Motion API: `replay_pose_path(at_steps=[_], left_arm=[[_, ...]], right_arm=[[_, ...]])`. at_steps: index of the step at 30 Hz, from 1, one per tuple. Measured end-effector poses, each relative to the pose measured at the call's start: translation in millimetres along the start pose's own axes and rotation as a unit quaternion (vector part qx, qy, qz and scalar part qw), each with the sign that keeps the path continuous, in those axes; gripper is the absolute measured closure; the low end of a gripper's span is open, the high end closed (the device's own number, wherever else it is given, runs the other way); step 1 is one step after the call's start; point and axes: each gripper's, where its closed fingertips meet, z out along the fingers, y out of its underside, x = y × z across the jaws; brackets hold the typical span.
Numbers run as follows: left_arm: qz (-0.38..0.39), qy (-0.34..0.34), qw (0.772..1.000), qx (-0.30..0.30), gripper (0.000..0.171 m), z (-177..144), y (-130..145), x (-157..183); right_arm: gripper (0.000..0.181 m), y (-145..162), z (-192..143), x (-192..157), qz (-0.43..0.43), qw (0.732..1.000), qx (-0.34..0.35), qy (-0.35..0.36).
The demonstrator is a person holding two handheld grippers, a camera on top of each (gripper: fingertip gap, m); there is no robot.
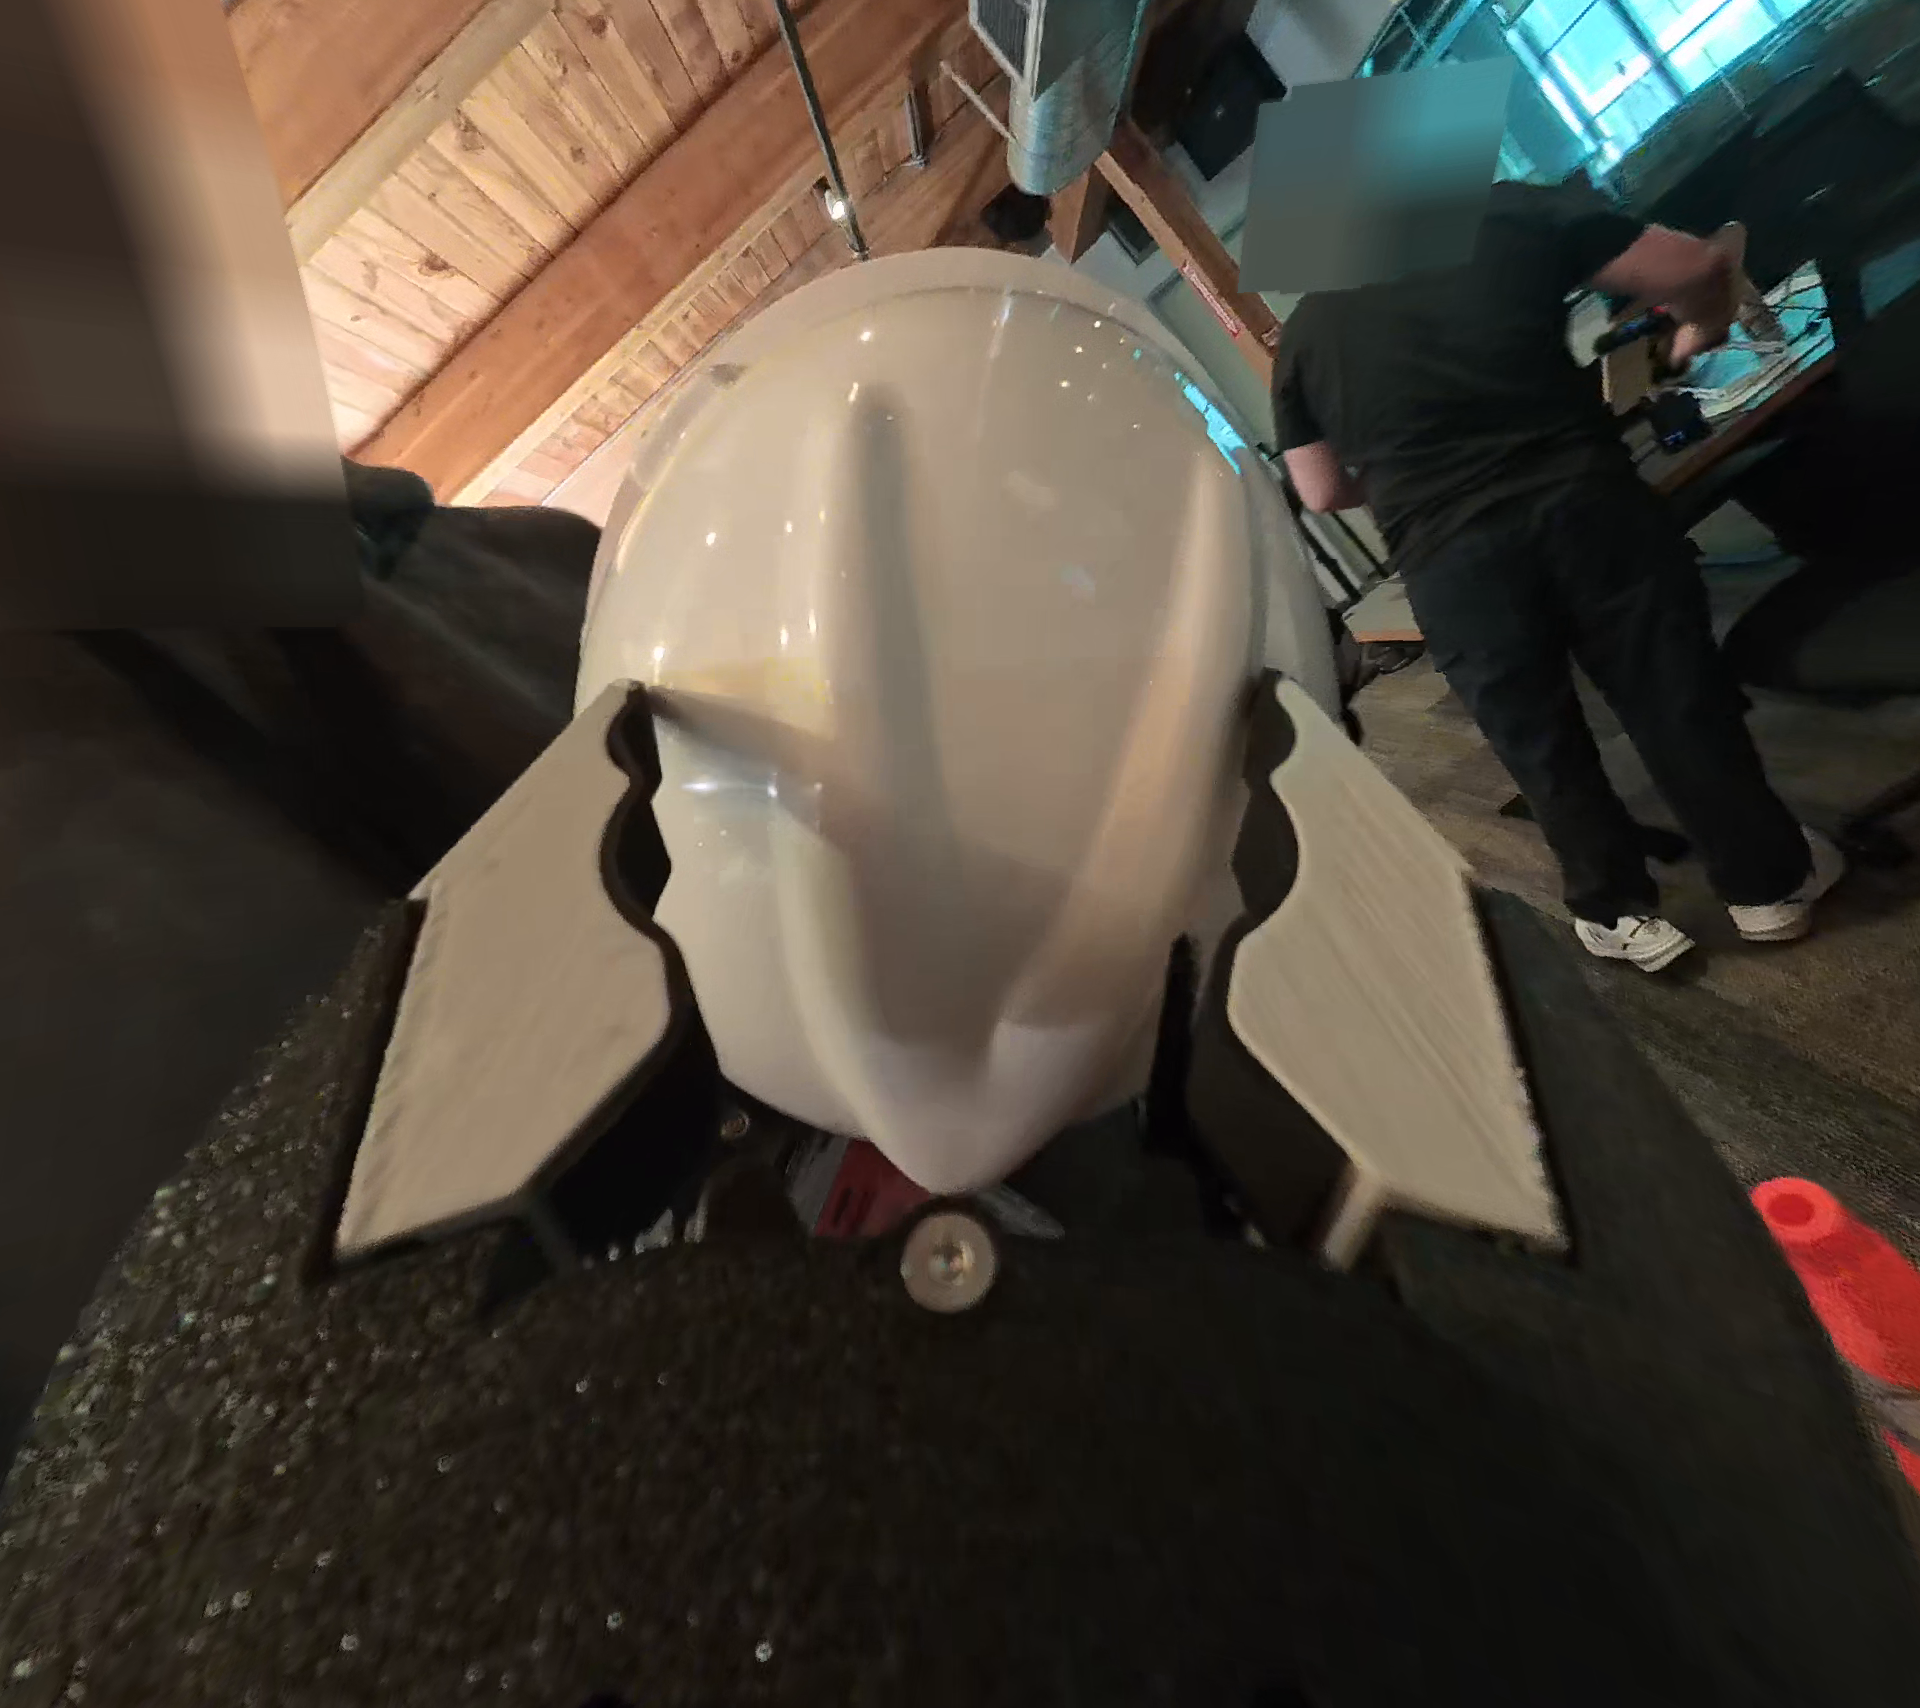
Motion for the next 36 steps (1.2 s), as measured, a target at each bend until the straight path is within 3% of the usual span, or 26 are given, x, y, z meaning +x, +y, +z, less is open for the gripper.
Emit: replay_pose_path(at_steps=[3, 6, 8, 11, 14, 16, 19, 22, 26, 29, 33, 36], left_arm=[[-0.006, -0.068, 0.997, 0.023, 0.161, -5, -41, -61], [0.04, -0.169, 0.983, 0.051, 0.161, -17, -105, -136], [0.096, -0.236, 0.965, 0.07, 0.161, -24, -160, -184], [0.205, -0.315, 0.923, 0.086, 0.162, -20, -249, -240], [0.295, -0.377, 0.873, 0.094, 0.161, -1, -330, -279], [0.326, -0.4, 0.851, 0.094, 0.161, 18, -374, -298], [0.353, -0.407, 0.835, 0.107, 0.161, 44, -425, -316], [0.361, -0.429, 0.819, 0.119, 0.159, 52, -466, -343], [0.362, -0.427, 0.825, 0.076, 0.15, 62, -502, -410], [0.323, -0.39, 0.861, 0.048, 0.138, 68, -536, -469], [0.3, -0.305, 0.902, -0.052, 0.116, 76, -582, -543], [0.213, -0.197, 0.947, -0.142, 0.114, 62, -604, -591]], right_arm=[[0.093, -36, -9, 64, 0.005, 0.999, 0.042, 0.033], [0.069, -80, -27, 136, 0.001, 0.991, 0.042, 0.124], [0.077, -101, -23, 171, -0.031, 0.984, -0.011, 0.176], [0.083, -140, 1, 232, -0.125, 0.949, -0.122, 0.263], [0.085, -205, 26, 312, -0.218, 0.897, -0.15, 0.354], [0.088, -251, 28, 377, -0.246, 0.856, -0.157, 0.427], [0.123, -319, 36, 444, -0.243, 0.841, -0.132, 0.466], [0.147, -370, 37, 493, -0.26, 0.819, -0.155, 0.488], [0.166, -432, 37, 571, -0.33, 0.74, -0.175, 0.56], [0.171, -487, 51, 631, -0.38, 0.695, -0.184, 0.582], [0.174, -566, 87, 701, -0.459, 0.622, -0.2, 0.602], [0.173, -628, 113, 741, -0.527, 0.532, -0.226, 0.623]])
